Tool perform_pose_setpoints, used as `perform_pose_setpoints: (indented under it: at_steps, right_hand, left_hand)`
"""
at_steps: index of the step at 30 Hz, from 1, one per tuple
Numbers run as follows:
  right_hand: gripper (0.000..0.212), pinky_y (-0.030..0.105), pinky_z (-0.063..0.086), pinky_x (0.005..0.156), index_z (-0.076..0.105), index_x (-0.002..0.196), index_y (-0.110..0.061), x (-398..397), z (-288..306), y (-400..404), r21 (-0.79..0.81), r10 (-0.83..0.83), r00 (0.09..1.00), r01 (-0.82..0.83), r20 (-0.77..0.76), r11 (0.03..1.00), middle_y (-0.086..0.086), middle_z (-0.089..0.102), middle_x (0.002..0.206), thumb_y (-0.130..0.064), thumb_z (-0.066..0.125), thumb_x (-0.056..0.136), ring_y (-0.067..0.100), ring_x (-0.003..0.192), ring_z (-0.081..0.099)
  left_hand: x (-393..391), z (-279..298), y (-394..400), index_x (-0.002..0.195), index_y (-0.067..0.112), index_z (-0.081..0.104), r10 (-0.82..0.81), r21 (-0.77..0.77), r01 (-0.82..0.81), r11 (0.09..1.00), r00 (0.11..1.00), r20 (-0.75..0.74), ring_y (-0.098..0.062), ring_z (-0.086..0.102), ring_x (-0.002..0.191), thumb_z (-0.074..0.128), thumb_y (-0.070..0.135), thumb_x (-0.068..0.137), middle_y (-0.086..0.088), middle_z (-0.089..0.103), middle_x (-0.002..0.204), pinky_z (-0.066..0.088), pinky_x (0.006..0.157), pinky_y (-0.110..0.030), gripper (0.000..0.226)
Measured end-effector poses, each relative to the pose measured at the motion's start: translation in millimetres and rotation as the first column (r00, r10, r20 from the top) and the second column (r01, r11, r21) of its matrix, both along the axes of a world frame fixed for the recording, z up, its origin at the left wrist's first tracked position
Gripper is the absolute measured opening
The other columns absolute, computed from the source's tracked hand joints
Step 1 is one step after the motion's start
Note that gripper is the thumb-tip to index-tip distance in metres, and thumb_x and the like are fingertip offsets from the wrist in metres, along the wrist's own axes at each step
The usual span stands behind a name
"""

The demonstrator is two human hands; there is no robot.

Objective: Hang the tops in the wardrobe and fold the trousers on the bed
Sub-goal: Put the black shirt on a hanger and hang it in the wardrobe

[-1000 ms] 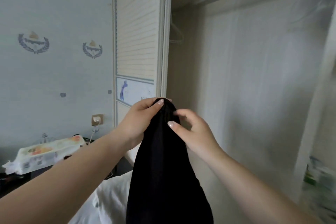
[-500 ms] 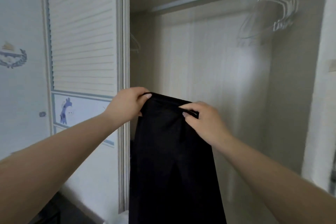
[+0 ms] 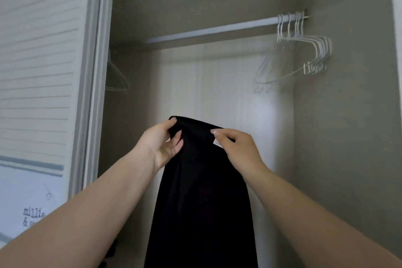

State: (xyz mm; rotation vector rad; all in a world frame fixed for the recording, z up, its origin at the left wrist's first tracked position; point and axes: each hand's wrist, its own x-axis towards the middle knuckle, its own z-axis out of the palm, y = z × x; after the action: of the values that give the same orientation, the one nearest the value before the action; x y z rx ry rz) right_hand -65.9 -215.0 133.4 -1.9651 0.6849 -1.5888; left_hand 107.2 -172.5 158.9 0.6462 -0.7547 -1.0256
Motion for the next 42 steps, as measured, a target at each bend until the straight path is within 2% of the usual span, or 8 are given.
perform_pose_setpoints:
  at_steps: [3,9,21,27,34,36,39,42]
  right_hand:
    - [0.023,0.000,0.042,0.073,0.071,0.104,-0.026,1.7,16.4,-36.8,-0.001,-0.022,1.000,0.022,0.010,1.000,-0.025,0.063,0.094,-0.014,0.057,0.091,-0.015,0.082,0.060]
    - [0.037,0.020,0.046,0.092,0.068,0.106,-0.026,6.3,43.4,-98.3,0.046,-0.036,0.989,0.029,0.143,0.999,-0.012,0.063,0.108,-0.003,0.047,0.086,0.005,0.101,0.060]
    - [0.039,0.023,0.053,0.073,0.072,0.083,-0.033,-6.7,89.0,-160.5,0.033,-0.083,0.980,0.078,0.182,0.996,-0.009,0.069,0.090,-0.006,0.044,0.082,0.008,0.079,0.063]
    - [0.036,0.014,0.044,0.048,0.073,0.086,-0.029,-19.2,113.8,-181.1,0.008,-0.159,0.986,0.159,0.052,0.987,-0.004,0.068,0.074,-0.005,0.047,0.081,0.007,0.054,0.057]
    - [0.031,0.025,0.046,0.067,0.061,0.108,-0.026,-39.8,151.6,-180.5,-0.144,-0.361,0.910,0.337,-0.203,0.930,-0.005,0.061,0.084,-0.007,0.053,0.086,0.012,0.073,0.057]
    - [0.037,0.027,0.047,0.077,0.057,0.124,-0.019,-53.9,173.3,-173.9,-0.290,-0.565,0.784,0.495,-0.257,0.819,0.000,0.062,0.100,-0.013,0.057,0.087,0.017,0.088,0.059]
    - [0.049,0.034,0.039,0.098,0.048,0.135,-0.020,-80.1,207.3,-154.3,-0.682,-0.950,0.238,0.662,-0.204,0.312,0.010,0.050,0.132,-0.021,0.057,0.087,0.029,0.122,0.048]
    - [0.051,0.040,0.034,0.100,0.039,0.139,-0.018,-101.9,233.8,-134.7,-0.846,-0.967,-0.249,0.525,-0.043,-0.097,0.015,0.042,0.139,-0.016,0.048,0.089,0.033,0.128,0.039]
  left_hand:
    - [-6.6,10.9,-31.6,0.081,0.010,0.057,-0.029,-0.106,0.018,0.994,0.994,-0.105,-0.009,0.063,0.059,0.060,0.010,0.092,-0.002,0.059,0.080,0.054,0.048,-0.023,0.011]
    - [-7.2,32.8,-77.6,0.081,0.009,0.058,-0.121,-0.187,0.113,0.976,0.992,-0.037,-0.014,0.066,0.052,0.049,0.002,0.093,-0.007,0.063,0.072,0.055,0.049,-0.025,0.017]
    - [-9.8,62.9,-150.6,0.088,0.005,0.059,-0.232,-0.328,0.263,0.907,0.964,0.131,-0.013,0.066,0.060,0.044,0.010,0.099,-0.009,0.065,0.077,0.059,0.058,-0.027,0.020]
    - [-11.7,91.3,-177.8,0.092,0.022,0.077,-0.294,-0.335,0.348,0.876,0.934,0.202,-0.017,0.073,0.082,0.061,0.035,0.089,-0.004,0.076,0.087,0.058,0.060,-0.030,0.021]
    - [-22.5,121.0,-212.6,0.096,0.021,0.069,-0.209,-0.464,0.246,0.851,0.969,0.129,-0.009,0.072,0.070,0.051,0.014,0.098,0.002,0.076,0.079,0.056,0.056,-0.021,0.019]
    - [-26.9,129.1,-224.7,0.094,0.021,0.069,-0.145,-0.468,0.185,0.864,0.982,0.121,-0.009,0.070,0.066,0.051,0.014,0.098,-0.001,0.074,0.082,0.055,0.054,-0.020,0.020]
    - [-33.5,138.8,-238.7,0.094,0.021,0.068,-0.076,-0.460,0.145,0.876,0.983,0.166,-0.010,0.066,0.070,0.051,0.014,0.099,-0.003,0.069,0.090,0.053,0.052,-0.017,0.020]
    - [-36.6,144.5,-245.1,0.097,0.021,0.069,-0.063,-0.457,0.147,0.877,0.979,0.194,-0.012,0.066,0.073,0.051,0.014,0.098,-0.003,0.069,0.093,0.055,0.054,-0.018,0.019]
